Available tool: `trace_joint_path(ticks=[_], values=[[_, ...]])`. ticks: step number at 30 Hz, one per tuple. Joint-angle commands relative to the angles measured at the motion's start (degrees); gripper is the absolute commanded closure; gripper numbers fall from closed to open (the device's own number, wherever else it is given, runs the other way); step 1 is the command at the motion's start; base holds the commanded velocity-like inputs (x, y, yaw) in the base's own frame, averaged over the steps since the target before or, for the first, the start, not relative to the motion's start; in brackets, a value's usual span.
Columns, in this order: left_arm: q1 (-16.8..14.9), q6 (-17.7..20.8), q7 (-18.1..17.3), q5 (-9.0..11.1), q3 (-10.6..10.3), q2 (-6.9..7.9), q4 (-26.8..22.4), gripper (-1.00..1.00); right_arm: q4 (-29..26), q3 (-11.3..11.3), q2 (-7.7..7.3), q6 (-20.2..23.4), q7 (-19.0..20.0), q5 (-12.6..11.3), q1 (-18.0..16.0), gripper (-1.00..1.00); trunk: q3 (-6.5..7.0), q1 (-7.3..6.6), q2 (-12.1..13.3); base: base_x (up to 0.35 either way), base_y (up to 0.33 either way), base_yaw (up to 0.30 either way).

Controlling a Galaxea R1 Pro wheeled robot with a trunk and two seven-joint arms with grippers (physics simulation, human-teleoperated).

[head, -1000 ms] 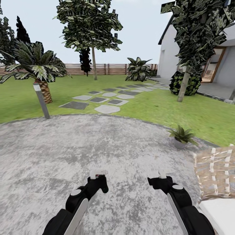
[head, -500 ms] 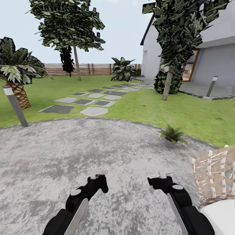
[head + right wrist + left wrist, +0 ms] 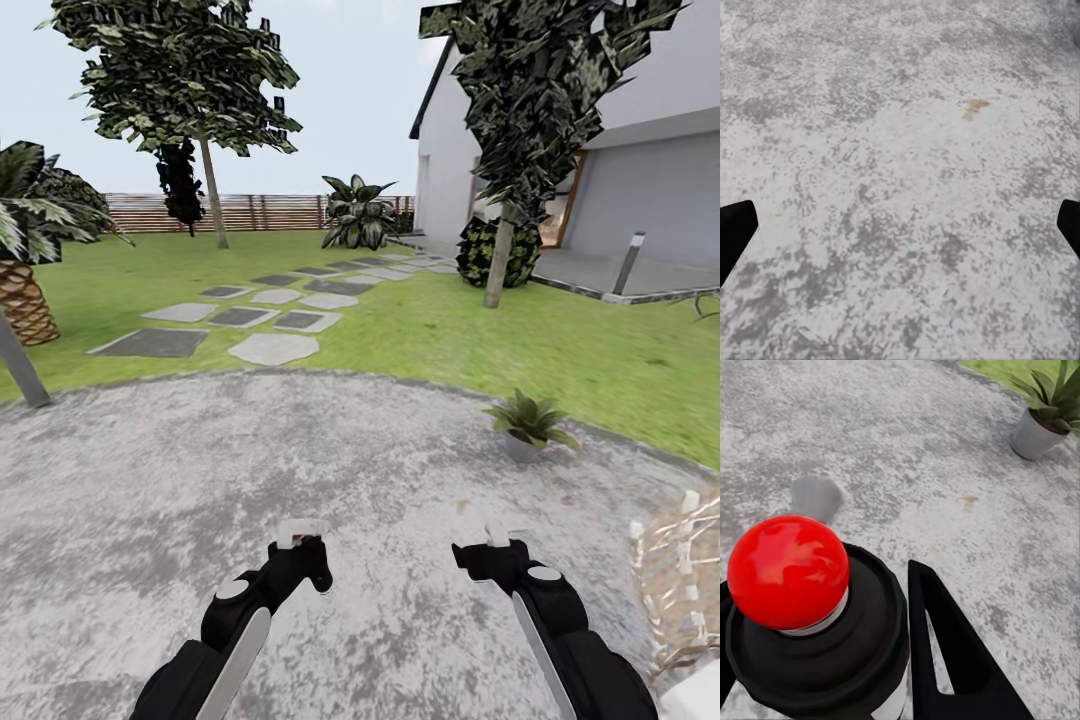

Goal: Pick up the pesticide atomizer in the garden and spray insectifuge to fully cover both potted plants in the garden.

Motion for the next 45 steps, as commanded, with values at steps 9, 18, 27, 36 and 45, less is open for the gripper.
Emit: trace_joint_path(ticks=[9, 18, 27, 36, 45], values=[[0.0, 0.0, 0.0, 0.0, 0.0, 0.0, 0.0, 1.0, 0.0, -0.1, -0.03, 0.0, 0.0, 0.0, 0.0, -1.0, 0.0, 0.0, 0.0, 0.284, 0.188, -0.089], [-0.2, -0.1, 0.0, 0.0, 0.0, -0.07, 1.8, 1.0, 0.0, -0.2, -0.03, 0.0, 0.0, 0.0, 0.0, -1.0, 0.0, 0.0, 0.0, 0.284, 0.189, -0.288], [-0.8, -1.1, -6.7, -0.8, 0.0, 0.46, 5.4, 1.0, 0.0, -0.2, -0.14, 0.9, 0.2, 0.0, 0.0, -1.0, 0.0, 0.0, 0.0, 0.276, 0.191, -0.264], [-0.8, -7.2, -10.7, -0.9, 0.0, 0.55, 9.5, 1.0, 0.0, -0.5, -0.29, 0.8, 0.5, 0.0, 0.0, -1.0, 0.0, 0.0, 0.0, 0.255, 0.199, -0.05], [-0.8, -9.5, -10.4, -0.9, -0.1, 0.45, 12.7, 1.0, 0.0, -0.3, -0.03, 0.6, 0.5, 0.0, 0.0, -1.0, 0.0, 0.0, 0.0, 0.254, 0.199, 0.0]])
